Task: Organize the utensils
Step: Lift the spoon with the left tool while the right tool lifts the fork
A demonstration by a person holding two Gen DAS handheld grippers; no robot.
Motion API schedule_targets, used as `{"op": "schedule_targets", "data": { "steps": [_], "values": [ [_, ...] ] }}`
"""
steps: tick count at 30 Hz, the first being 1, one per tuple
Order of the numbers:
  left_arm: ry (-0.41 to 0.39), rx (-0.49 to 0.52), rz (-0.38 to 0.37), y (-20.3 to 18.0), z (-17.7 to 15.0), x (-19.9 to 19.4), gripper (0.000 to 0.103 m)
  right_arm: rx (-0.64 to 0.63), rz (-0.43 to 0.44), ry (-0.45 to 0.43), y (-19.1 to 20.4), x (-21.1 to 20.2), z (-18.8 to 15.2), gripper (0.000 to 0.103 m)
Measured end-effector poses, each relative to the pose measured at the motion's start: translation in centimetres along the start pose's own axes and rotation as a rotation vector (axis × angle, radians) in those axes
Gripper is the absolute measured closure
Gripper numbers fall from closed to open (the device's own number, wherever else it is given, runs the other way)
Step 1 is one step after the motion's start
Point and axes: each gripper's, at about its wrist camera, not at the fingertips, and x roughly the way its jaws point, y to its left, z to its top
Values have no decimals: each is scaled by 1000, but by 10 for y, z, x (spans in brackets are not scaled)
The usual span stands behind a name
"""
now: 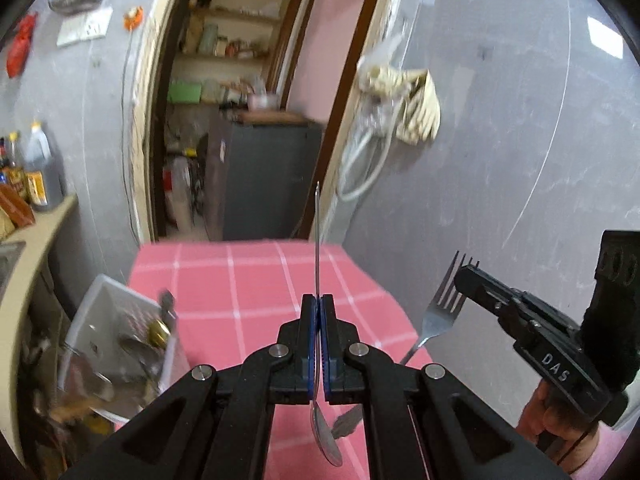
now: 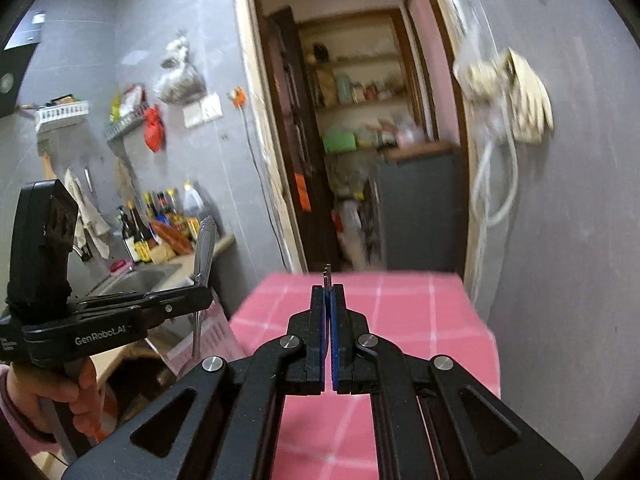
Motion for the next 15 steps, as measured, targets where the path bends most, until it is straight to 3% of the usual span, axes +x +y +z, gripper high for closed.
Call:
{"op": "schedule_targets", "data": {
  "steps": [8,15],
  "values": [
    [-141,-55,52,57,47,-51,100,-40,82,-140,58,12,53,101],
    [-239,-103,99,119,56,-57,100,-105,125,-190,111,42,70,101]
  ]
}}
